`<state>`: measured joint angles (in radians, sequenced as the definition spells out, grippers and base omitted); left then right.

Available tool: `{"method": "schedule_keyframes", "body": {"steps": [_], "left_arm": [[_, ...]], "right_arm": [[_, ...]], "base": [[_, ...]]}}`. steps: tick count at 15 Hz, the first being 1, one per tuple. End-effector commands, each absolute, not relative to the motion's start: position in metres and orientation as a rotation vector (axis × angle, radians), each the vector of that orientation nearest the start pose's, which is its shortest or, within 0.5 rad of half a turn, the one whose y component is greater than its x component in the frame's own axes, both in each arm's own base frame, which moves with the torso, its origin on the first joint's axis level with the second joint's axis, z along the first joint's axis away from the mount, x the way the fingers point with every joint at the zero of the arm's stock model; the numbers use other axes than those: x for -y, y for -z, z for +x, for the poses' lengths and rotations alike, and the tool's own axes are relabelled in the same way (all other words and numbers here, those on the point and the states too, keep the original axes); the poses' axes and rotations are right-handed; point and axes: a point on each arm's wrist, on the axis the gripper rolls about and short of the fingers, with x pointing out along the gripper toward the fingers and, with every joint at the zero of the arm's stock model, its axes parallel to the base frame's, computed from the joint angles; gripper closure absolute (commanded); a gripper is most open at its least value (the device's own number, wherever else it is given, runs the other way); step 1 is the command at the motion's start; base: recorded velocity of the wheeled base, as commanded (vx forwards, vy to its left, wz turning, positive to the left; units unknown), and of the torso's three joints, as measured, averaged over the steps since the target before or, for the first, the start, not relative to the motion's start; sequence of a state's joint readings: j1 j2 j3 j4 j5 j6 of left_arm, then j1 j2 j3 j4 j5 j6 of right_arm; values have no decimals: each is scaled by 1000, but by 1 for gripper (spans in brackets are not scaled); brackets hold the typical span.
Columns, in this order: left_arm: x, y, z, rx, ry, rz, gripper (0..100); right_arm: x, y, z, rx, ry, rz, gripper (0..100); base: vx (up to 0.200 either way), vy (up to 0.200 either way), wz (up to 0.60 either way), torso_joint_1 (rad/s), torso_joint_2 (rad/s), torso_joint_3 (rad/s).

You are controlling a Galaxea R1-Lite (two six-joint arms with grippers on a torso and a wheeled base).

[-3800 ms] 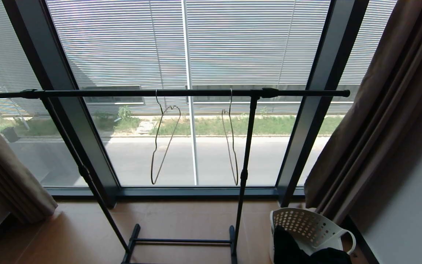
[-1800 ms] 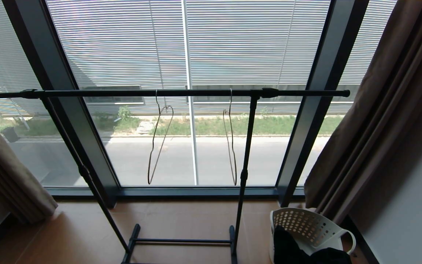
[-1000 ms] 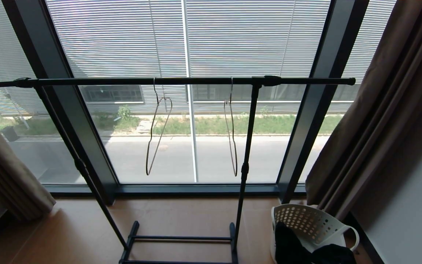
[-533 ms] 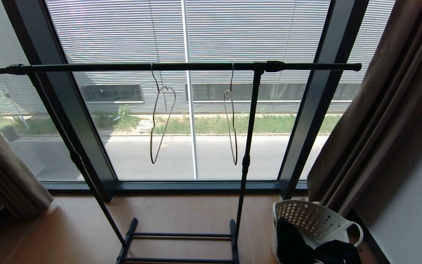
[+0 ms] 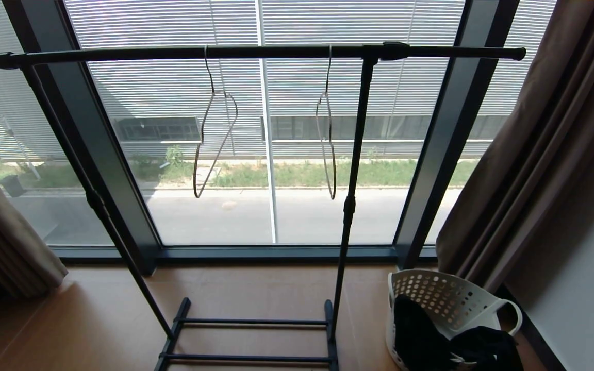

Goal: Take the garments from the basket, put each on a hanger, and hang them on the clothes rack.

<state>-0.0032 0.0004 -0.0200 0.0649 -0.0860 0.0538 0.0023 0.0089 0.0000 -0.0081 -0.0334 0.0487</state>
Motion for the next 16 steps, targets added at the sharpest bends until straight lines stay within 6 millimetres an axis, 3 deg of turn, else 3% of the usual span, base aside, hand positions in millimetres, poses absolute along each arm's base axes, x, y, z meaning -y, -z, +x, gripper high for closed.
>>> {"method": "schedule_keyframes", "body": {"steps": [1, 10, 16], "left_arm": [[2, -74, -25, -42, 89, 50, 0], [2, -74, -25, -42, 89, 52, 0], [2, -74, -25, -44, 92, 52, 0]], "right_arm": [[1, -77, -22, -1, 31, 49, 0], [1, -77, -22, -1, 31, 51, 0], [1, -77, -22, -1, 31, 48, 0]], "base": [[0, 0, 0, -168, 510, 344], [0, 0, 0, -136, 493, 360], [0, 0, 0, -48, 400, 347]]}}
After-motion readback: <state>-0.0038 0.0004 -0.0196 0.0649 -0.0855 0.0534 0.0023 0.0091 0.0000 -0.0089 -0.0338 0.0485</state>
